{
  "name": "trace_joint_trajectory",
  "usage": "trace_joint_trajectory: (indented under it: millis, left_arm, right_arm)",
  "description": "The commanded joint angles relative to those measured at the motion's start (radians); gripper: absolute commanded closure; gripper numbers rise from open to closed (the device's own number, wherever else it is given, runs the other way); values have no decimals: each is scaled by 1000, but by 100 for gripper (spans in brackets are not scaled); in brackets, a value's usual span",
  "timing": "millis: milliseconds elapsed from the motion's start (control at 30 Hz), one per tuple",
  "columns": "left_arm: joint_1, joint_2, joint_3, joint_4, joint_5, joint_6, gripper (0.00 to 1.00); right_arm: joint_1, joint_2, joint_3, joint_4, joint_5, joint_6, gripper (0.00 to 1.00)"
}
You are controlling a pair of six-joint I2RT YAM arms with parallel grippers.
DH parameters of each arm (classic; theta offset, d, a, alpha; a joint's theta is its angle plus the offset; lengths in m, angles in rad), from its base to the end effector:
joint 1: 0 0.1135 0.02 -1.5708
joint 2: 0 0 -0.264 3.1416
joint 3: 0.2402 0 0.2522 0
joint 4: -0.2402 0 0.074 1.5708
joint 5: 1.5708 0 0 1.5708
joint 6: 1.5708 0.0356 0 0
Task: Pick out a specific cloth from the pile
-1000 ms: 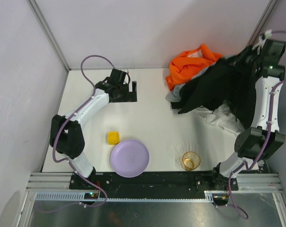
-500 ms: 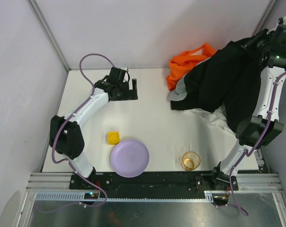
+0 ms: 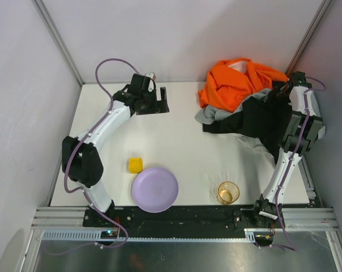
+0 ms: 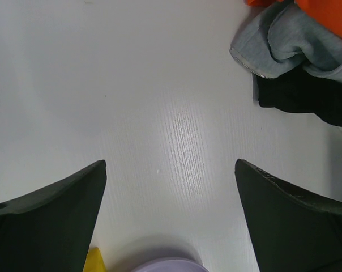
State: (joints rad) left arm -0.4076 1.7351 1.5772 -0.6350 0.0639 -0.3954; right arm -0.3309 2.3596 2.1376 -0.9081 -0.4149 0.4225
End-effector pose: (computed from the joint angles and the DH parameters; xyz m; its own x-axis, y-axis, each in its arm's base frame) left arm 0.3584 -0.1572 0.3167 -0.7718 -0.0854 -0.6301 0.1511 0.9379 -0.3123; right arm 0.4822 -0.1505 0.2077 -0.7249 0.6458 -0.2396 0.4736 0.7199 0.5074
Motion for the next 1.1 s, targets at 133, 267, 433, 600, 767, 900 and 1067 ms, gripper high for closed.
trace_joint_trajectory:
  millis: [133, 267, 433, 600, 767, 900, 1067]
  left_arm:
    - [81, 3, 30, 10, 89, -53, 0]
    - [110, 0, 20, 10, 104, -49, 0]
    - [125, 1, 13, 9, 117, -35, 0]
    - [136, 13, 13, 10, 135, -19, 0]
    - [145, 26, 9, 10, 156, -6, 0]
    - [147, 43, 4, 10, 176, -1, 0]
    - [146, 70, 14, 10, 207, 0, 0]
  right_arm:
    - [42, -177, -48, -103, 68, -94, 22]
    - [52, -290, -17, -101, 76, -92, 5]
    - [55, -432, -52, -100, 76, -77, 1]
    - [58, -608, -207, -57, 83, -55, 1]
    - [77, -787, -415, -20, 97, -55, 1]
    - [149, -879, -563, -24, 131, -50, 1]
    - [301, -937, -698, -29, 205, -5, 1]
